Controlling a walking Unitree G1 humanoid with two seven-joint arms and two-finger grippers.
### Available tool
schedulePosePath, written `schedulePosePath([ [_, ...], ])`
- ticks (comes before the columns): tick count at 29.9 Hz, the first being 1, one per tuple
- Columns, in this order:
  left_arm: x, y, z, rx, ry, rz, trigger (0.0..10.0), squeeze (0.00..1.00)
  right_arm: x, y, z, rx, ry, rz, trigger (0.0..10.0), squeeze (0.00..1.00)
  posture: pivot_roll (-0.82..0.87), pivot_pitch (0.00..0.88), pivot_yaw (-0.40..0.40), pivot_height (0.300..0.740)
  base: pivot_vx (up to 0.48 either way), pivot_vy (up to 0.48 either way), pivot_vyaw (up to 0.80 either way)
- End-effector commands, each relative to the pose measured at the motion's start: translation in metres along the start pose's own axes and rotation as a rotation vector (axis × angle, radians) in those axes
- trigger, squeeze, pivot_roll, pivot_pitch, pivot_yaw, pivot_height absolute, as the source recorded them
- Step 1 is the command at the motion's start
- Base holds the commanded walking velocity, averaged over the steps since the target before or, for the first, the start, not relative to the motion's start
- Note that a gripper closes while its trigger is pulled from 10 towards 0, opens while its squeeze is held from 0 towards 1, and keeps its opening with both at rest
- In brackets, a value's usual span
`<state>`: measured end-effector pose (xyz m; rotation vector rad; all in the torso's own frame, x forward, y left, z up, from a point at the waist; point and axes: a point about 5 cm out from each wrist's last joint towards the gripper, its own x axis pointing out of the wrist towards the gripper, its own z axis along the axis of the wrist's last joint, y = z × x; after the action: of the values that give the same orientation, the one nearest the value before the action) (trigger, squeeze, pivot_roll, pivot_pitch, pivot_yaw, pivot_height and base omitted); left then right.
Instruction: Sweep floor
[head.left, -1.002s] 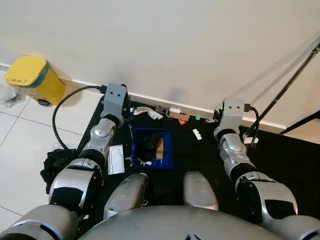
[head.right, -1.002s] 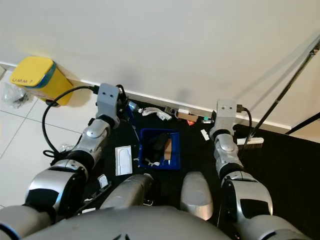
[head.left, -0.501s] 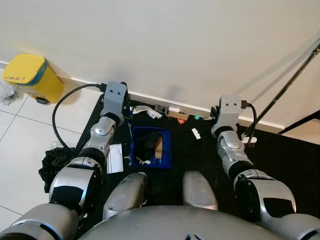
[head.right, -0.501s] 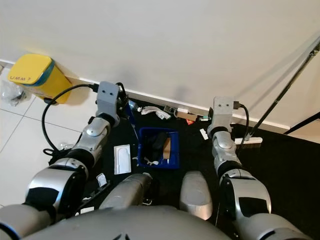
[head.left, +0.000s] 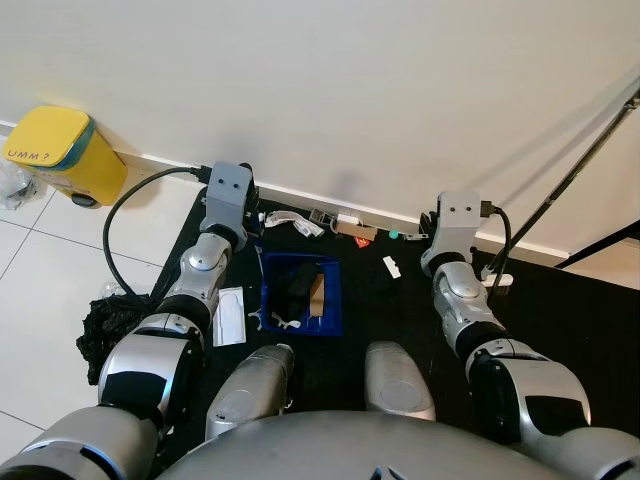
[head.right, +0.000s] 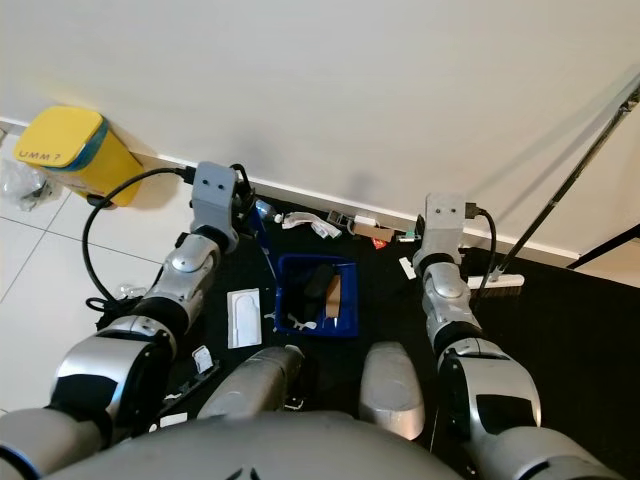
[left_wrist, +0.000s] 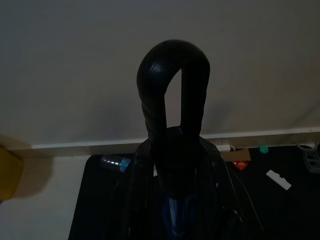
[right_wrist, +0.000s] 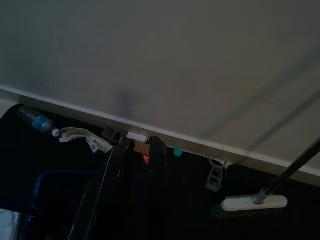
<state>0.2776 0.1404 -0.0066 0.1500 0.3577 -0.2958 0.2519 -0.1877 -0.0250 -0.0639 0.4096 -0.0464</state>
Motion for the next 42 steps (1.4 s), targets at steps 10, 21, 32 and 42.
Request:
schedulePosePath([
  [10, -0.0112, -0.0084, -0.0292, -0.020, 0.136, -0.014, 10.0, 0.00, -0.0016, 0.0045, -0.0024, 0.009, -0.001, 0.005, 10.0, 0.00, 0.02, 0.000, 0.000, 0.740, 0.000, 0.000, 0.00],
  [21, -0.0112, -0.0088, -0.0293, -0.023, 0.137, -0.011, 10.0, 0.00, -0.0016, 0.0028, -0.0025, 0.009, 0.002, 0.001, 10.0, 0.00, 0.02, 0.000, -0.001, 0.740, 0.000, 0.000, 0.00],
  [32, -0.0102, -0.0082, -0.0281, -0.024, 0.138, -0.013, 10.0, 0.18, -0.0021, 0.0038, -0.0033, 0.013, 0.002, 0.000, 10.0, 0.00, 0.01, 0.000, 0.002, 0.740, 0.000, 0.000, 0.00],
  [42, -0.0095, -0.0067, -0.0265, -0.021, 0.133, -0.004, 10.0, 0.20, -0.0032, 0.0035, -0.0048, 0.016, 0.004, -0.003, 10.0, 0.00, 0.01, 0.000, 0.004, 0.740, 0.000, 0.000, 0.00],
])
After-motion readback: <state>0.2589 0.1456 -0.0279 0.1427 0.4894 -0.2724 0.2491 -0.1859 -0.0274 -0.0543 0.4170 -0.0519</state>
